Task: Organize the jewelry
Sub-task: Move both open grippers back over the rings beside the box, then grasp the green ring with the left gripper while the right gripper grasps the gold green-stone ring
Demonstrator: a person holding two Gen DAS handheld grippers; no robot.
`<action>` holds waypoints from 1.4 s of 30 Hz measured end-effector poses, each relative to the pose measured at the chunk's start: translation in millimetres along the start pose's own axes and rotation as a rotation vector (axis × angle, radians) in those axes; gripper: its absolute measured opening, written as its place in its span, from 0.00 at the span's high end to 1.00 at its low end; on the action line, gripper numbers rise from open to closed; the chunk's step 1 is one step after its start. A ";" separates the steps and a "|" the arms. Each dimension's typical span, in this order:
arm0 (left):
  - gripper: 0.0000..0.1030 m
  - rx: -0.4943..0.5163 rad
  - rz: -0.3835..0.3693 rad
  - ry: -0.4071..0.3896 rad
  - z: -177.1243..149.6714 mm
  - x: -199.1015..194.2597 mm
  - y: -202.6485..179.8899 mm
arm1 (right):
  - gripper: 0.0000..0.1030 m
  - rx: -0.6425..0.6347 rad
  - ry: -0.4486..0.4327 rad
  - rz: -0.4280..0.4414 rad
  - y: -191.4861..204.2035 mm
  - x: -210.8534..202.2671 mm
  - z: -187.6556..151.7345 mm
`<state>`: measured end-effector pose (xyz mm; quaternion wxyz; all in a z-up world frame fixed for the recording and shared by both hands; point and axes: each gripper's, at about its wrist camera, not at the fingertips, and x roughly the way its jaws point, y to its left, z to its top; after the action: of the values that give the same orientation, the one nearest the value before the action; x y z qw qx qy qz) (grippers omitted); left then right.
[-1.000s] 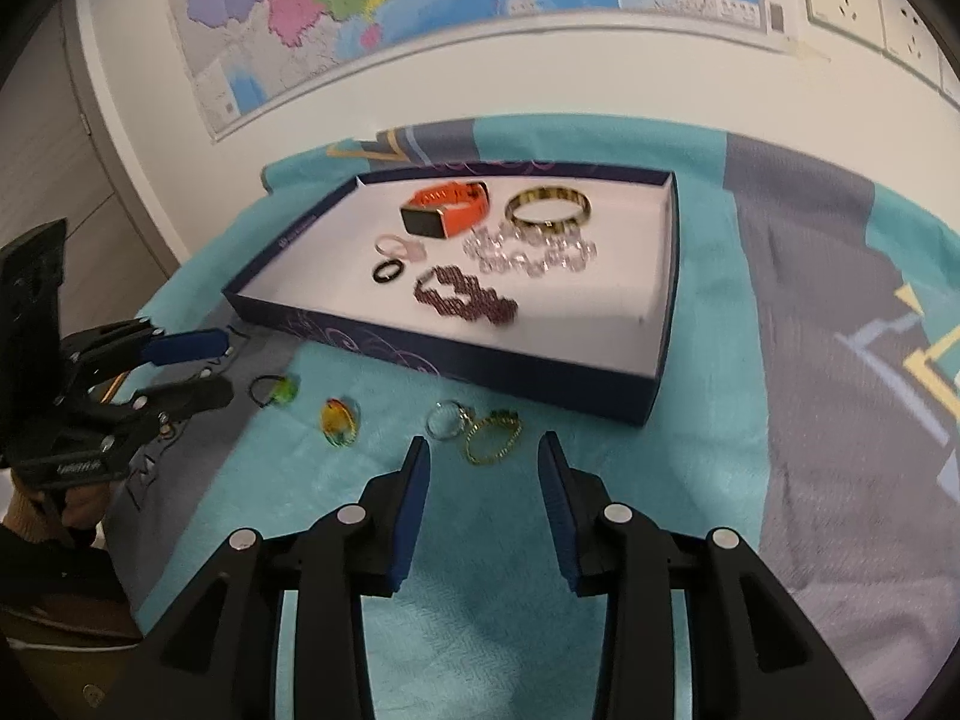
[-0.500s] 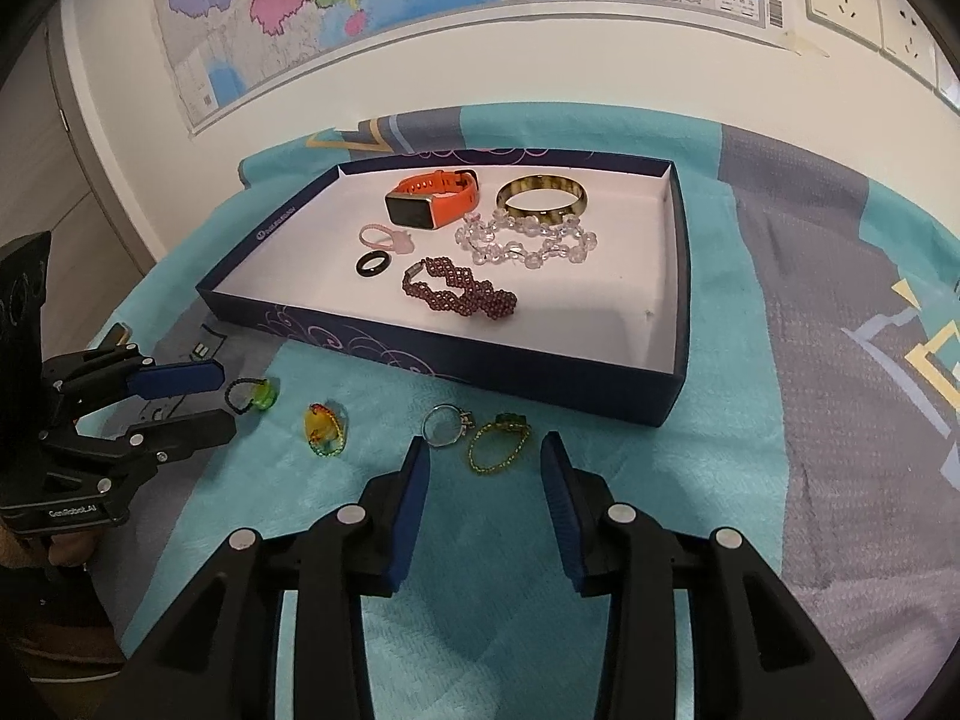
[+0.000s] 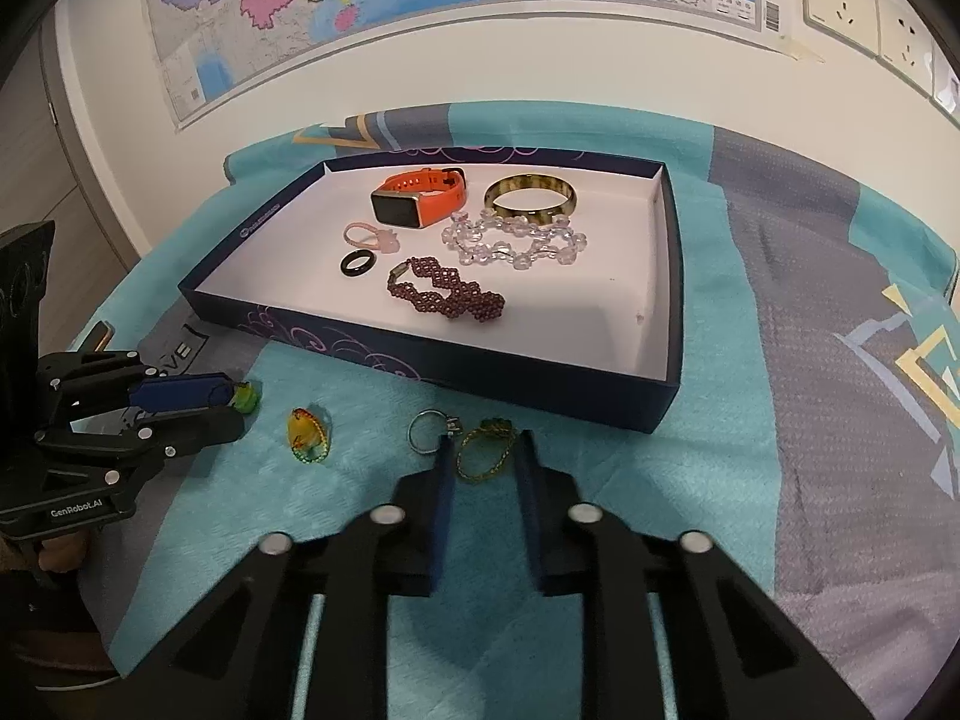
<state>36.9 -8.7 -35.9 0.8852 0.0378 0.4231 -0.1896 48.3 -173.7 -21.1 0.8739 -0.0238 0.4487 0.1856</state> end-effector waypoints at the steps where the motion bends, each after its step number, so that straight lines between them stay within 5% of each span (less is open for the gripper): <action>1: 0.74 -0.001 0.000 0.000 0.2 0.3 0.1 | 0.90 0.001 0.002 0.002 -0.4 0.2 0.0; 8: 0.74 -0.003 -0.001 -0.001 1.2 0.7 0.6 | 0.99 0.005 0.000 0.009 -2.1 -0.5 -0.2; 12: 0.85 -0.005 0.010 0.004 2.1 3.7 0.0 | 0.99 0.010 -0.004 0.010 -3.6 -1.9 -0.3; 42: 0.85 -0.023 0.005 -0.047 3.9 -19.6 -3.7 | 0.99 0.028 -0.084 0.084 3.1 -30.5 5.1</action>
<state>27.3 -7.1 -18.1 0.8957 0.0241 0.4043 -0.1834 35.0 -179.0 6.5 0.8835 0.0151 0.4150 0.2168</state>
